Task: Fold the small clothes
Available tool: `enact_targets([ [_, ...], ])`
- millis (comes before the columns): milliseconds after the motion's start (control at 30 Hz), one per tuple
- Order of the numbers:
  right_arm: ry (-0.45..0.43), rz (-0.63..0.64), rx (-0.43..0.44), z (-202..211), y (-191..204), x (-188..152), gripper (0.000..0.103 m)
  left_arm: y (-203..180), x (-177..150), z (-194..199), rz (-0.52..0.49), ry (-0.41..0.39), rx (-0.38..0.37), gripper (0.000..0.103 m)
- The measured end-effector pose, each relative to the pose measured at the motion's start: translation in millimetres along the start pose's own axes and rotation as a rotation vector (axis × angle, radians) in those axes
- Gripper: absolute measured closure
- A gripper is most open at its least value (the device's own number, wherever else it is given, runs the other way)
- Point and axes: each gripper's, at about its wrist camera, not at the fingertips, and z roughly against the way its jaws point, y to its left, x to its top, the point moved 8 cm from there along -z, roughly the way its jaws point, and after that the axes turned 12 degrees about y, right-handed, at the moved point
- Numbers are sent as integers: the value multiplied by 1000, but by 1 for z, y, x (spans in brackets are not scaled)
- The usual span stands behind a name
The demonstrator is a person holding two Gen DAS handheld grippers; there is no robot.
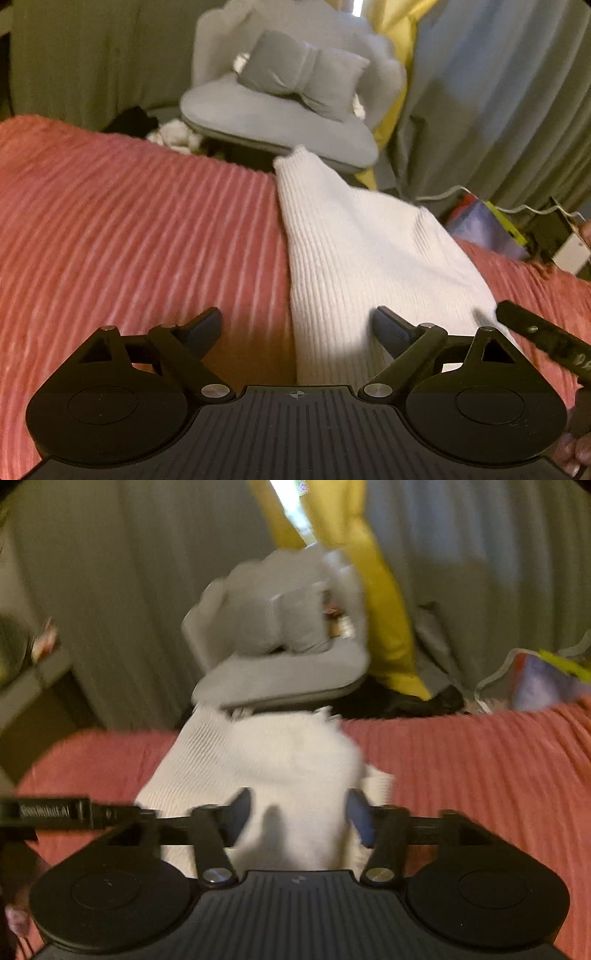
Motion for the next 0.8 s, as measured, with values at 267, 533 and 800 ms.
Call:
enact_targets([
  [267, 180, -257, 262, -18, -46, -29, 38, -10, -16, -24, 44, 131, -211, 8],
  [533, 231, -474, 428, -49, -65, -28, 36, -4, -2, -42, 127, 138, -336, 10],
  [800, 217, -503, 442, -66, -57, -14, 60, 2, 11, -43, 215, 135, -341, 53],
])
